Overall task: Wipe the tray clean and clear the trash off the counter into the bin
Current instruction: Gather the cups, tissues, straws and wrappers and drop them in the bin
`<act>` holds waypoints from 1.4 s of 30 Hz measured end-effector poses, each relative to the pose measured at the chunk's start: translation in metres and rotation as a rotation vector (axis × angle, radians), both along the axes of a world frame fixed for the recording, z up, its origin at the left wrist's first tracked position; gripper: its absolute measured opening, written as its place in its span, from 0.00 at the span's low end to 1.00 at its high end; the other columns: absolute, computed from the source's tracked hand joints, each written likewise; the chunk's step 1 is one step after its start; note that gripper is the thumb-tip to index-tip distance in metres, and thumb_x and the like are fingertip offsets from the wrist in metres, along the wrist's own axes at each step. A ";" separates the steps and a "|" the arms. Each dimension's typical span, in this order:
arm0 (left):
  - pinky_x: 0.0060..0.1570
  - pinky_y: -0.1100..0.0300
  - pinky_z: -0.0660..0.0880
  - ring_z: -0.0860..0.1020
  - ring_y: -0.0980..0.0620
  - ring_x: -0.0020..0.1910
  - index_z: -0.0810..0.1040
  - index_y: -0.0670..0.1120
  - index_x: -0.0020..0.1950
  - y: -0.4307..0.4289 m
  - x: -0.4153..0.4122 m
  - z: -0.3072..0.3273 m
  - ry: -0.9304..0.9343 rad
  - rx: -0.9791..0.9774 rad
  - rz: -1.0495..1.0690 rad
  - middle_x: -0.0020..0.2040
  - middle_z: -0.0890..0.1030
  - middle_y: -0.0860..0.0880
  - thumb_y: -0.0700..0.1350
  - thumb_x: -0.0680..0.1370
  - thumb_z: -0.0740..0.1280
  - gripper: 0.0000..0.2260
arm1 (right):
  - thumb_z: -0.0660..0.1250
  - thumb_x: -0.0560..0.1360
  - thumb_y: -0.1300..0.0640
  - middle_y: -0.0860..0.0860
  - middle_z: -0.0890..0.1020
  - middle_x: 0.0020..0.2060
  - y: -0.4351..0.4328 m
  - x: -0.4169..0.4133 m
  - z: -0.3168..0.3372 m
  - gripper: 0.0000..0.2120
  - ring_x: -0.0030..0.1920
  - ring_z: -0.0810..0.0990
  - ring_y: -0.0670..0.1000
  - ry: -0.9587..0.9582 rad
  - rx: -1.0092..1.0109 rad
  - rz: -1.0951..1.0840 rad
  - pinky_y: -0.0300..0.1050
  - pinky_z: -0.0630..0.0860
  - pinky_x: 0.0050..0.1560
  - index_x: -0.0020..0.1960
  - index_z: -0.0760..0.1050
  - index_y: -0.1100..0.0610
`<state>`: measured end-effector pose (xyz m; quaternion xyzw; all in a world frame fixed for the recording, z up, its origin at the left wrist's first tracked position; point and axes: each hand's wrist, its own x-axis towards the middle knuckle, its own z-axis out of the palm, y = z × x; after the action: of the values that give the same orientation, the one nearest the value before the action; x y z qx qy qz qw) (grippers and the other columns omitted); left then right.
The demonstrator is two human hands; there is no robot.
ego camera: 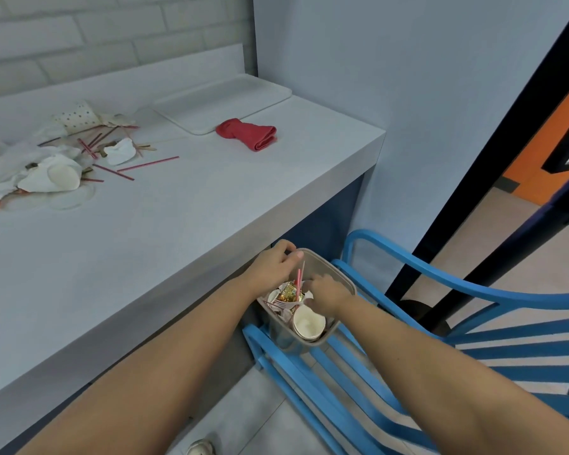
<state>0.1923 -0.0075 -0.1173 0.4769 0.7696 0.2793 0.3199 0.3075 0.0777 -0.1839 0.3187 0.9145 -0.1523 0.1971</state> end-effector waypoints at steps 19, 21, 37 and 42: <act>0.37 0.64 0.69 0.74 0.54 0.38 0.73 0.45 0.58 -0.033 -0.129 0.072 0.260 0.301 0.311 0.47 0.76 0.51 0.43 0.78 0.63 0.09 | 0.58 0.78 0.57 0.53 0.80 0.52 -0.013 -0.150 0.162 0.11 0.50 0.79 0.55 0.443 0.210 0.005 0.44 0.69 0.40 0.54 0.77 0.57; 0.34 0.66 0.70 0.73 0.56 0.35 0.73 0.45 0.58 -0.047 -0.154 0.074 0.256 0.286 0.344 0.46 0.76 0.52 0.43 0.78 0.63 0.09 | 0.59 0.77 0.57 0.53 0.80 0.52 -0.024 -0.175 0.162 0.10 0.50 0.79 0.55 0.444 0.199 0.030 0.44 0.69 0.40 0.53 0.78 0.57; 0.39 0.62 0.71 0.74 0.50 0.45 0.77 0.43 0.52 -0.175 -0.351 0.084 0.332 0.222 0.567 0.46 0.76 0.50 0.39 0.76 0.64 0.06 | 0.58 0.76 0.61 0.55 0.82 0.47 -0.118 -0.365 0.172 0.11 0.44 0.77 0.53 0.504 0.109 0.126 0.41 0.67 0.36 0.50 0.79 0.58; 0.33 0.68 0.67 0.72 0.52 0.40 0.77 0.41 0.51 -0.183 -0.385 0.087 0.297 0.264 0.590 0.44 0.75 0.50 0.38 0.76 0.63 0.06 | 0.66 0.75 0.54 0.55 0.70 0.61 -0.129 -0.398 0.164 0.20 0.59 0.72 0.56 0.540 0.062 0.144 0.46 0.72 0.48 0.65 0.69 0.54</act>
<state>-0.1927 -0.1910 -0.0301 0.3069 0.8694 0.3844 0.0457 -0.0907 -0.0514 -0.0194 0.2064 0.9585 -0.1894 -0.0530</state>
